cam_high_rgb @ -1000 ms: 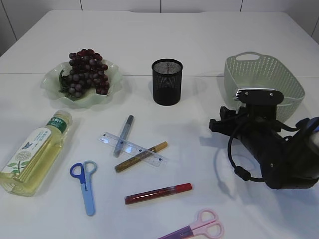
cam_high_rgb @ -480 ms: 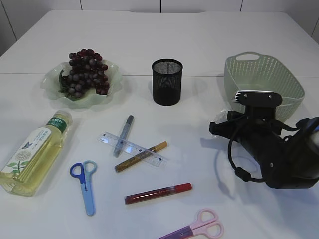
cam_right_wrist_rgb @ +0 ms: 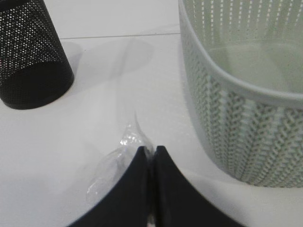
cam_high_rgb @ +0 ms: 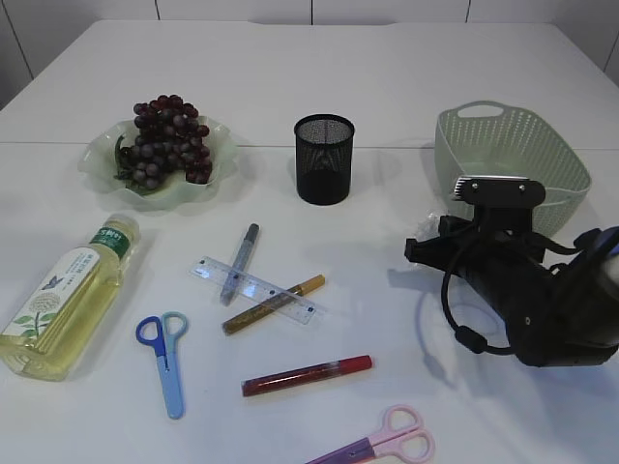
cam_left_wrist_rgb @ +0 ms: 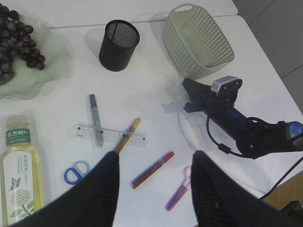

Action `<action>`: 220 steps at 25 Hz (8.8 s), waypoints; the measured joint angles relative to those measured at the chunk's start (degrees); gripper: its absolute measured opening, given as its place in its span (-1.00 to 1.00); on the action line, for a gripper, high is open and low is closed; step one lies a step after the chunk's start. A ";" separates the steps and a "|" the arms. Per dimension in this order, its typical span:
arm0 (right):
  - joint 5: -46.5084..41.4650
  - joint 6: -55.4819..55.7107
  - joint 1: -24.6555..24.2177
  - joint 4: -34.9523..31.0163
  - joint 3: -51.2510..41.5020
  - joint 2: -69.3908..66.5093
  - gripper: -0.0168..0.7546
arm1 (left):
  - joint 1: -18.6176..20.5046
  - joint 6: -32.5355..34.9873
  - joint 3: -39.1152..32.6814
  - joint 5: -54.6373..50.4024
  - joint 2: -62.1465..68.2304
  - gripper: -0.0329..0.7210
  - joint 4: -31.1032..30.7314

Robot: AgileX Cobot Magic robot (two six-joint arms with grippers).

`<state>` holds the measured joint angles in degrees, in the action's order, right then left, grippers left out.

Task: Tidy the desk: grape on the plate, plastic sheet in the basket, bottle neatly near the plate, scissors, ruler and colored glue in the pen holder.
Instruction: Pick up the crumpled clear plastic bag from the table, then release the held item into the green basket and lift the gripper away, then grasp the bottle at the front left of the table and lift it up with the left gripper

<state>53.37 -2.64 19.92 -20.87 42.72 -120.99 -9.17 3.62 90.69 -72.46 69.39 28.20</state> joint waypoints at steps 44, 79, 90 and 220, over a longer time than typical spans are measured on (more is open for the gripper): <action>-52.17 -10.77 -8.28 6.24 16.91 28.58 -0.92 | 0.00 0.25 0.00 0.00 0.00 0.05 0.00; -64.70 -14.36 -20.24 8.18 34.85 17.86 -0.87 | 0.00 0.25 0.00 0.00 0.00 0.02 0.61; -64.03 -14.36 -20.24 8.28 34.85 16.84 -0.07 | 0.00 0.25 0.00 0.00 0.00 0.02 0.89; -124.87 -1.45 -20.24 6.02 30.88 53.27 0.40 | -1.00 -10.05 0.62 3.32 57.01 0.24 -28.20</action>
<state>-71.50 -4.09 -0.32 -14.85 73.60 -67.71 -10.17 -6.43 91.31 -69.14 126.40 0.00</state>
